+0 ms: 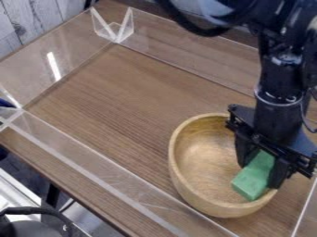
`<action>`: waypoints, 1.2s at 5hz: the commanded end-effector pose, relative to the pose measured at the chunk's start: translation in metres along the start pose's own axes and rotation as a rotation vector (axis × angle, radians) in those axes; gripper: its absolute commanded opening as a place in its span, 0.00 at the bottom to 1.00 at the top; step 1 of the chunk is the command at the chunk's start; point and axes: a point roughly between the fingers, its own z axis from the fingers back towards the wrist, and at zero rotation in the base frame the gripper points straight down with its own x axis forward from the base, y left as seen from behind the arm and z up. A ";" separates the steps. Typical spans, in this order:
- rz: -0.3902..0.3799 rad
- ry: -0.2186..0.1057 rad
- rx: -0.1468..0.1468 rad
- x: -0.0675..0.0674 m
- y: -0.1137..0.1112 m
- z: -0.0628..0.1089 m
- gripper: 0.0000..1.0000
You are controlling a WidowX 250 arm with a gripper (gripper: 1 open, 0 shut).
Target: Put the green block in the brown bowl
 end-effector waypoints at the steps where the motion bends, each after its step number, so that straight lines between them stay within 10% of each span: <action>1: 0.014 0.005 0.005 -0.001 0.008 -0.003 0.00; 6: 0.047 0.055 0.018 -0.004 0.023 -0.013 0.00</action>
